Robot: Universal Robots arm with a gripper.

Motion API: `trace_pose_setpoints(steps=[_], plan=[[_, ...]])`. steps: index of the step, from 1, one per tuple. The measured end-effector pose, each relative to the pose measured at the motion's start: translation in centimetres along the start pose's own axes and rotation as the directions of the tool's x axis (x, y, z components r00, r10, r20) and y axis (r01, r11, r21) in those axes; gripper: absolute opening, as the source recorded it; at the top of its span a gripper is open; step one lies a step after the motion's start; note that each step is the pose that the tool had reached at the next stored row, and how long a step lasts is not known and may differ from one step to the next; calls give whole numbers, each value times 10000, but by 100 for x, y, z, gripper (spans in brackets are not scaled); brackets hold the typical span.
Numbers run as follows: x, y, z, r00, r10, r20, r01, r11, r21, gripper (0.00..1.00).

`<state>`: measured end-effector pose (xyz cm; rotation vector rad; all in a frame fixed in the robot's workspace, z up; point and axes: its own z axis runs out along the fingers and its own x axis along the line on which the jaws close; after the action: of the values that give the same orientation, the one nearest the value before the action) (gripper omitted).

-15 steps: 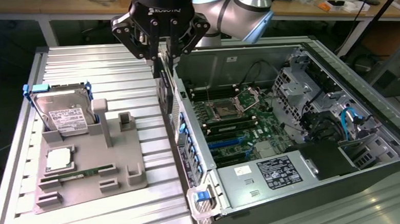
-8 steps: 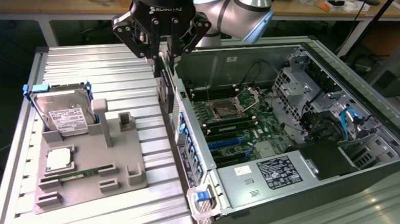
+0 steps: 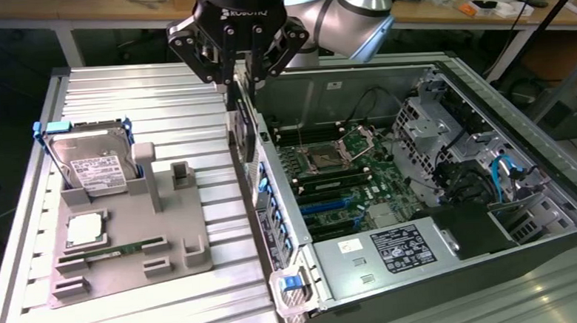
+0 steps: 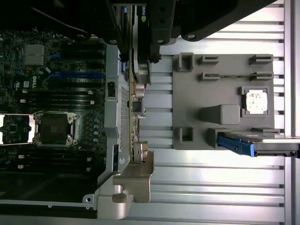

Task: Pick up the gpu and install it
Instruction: 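Pick up the gpu and move the gpu toward the slot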

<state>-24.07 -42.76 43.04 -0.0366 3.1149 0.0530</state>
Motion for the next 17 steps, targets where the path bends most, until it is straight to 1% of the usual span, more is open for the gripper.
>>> trace_pose_setpoints(steps=[17], plan=[[-94, 7, 3, 10000, 0, 0, 0, 10000, 0, 27]])
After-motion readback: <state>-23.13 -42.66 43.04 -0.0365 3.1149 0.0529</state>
